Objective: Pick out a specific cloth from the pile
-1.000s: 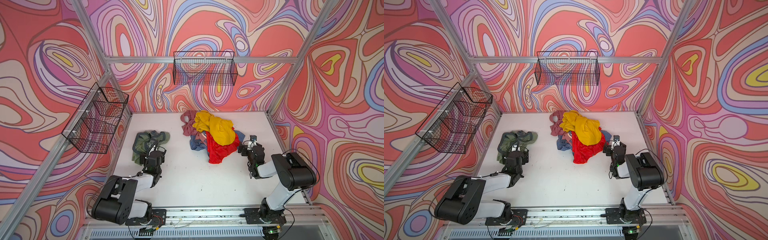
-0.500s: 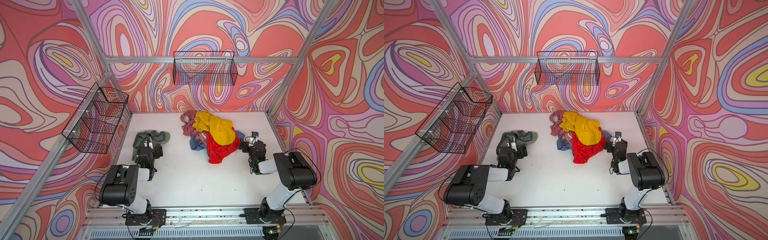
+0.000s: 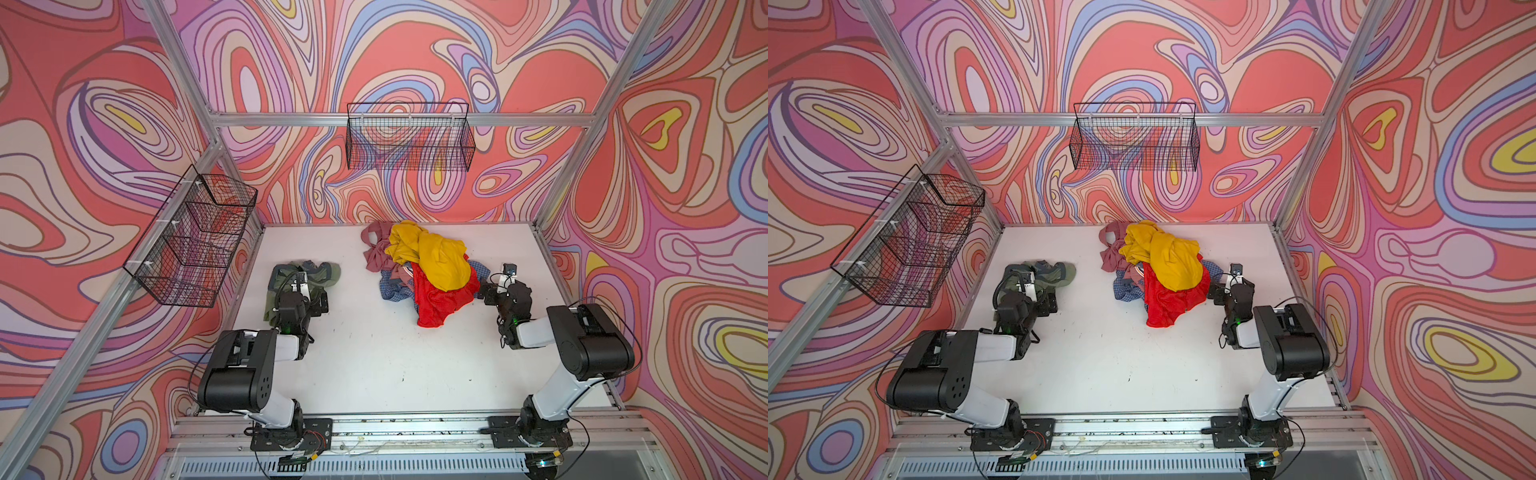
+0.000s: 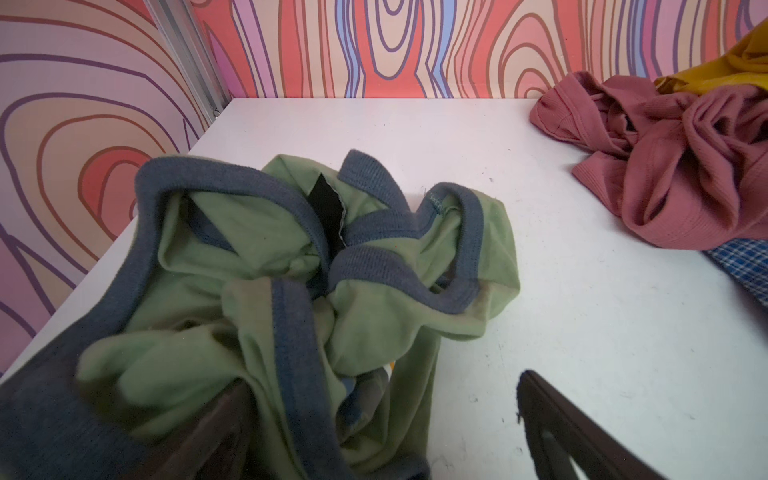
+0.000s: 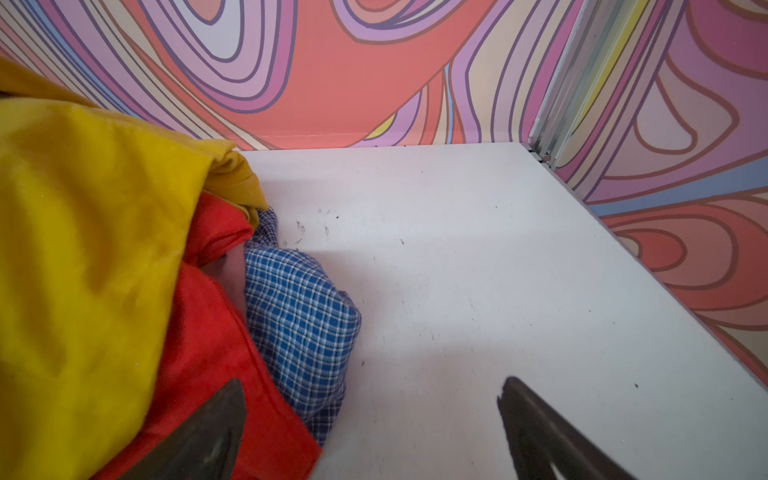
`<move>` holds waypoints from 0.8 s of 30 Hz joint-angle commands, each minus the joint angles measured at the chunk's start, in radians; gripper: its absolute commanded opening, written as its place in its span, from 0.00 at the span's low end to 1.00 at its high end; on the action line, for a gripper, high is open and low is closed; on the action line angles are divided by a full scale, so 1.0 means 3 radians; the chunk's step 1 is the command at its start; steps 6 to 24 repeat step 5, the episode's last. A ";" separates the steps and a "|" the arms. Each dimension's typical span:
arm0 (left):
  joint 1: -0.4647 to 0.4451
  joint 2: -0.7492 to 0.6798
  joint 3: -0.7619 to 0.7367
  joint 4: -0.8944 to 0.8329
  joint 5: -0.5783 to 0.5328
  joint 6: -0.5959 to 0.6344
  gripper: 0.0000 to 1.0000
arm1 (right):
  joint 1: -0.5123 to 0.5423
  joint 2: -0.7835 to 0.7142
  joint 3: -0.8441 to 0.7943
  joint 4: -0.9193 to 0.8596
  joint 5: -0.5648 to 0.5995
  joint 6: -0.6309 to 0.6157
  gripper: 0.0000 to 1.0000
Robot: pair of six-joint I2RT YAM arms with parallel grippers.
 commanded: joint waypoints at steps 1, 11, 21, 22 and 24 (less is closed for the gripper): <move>-0.0006 0.0022 0.0071 -0.0033 0.0072 0.0051 1.00 | -0.0017 -0.0023 0.0010 -0.0014 -0.0021 0.0021 0.98; -0.0008 0.0011 0.0059 -0.0030 0.0071 0.0056 1.00 | -0.0018 -0.0019 0.0011 -0.0019 -0.0019 0.0022 0.98; -0.0008 0.0011 0.0059 -0.0030 0.0071 0.0056 1.00 | -0.0018 -0.0019 0.0011 -0.0019 -0.0019 0.0022 0.98; -0.0008 0.0011 0.0059 -0.0030 0.0071 0.0056 1.00 | -0.0018 -0.0019 0.0011 -0.0019 -0.0019 0.0022 0.98; -0.0008 0.0011 0.0059 -0.0030 0.0071 0.0056 1.00 | -0.0018 -0.0019 0.0011 -0.0019 -0.0019 0.0022 0.98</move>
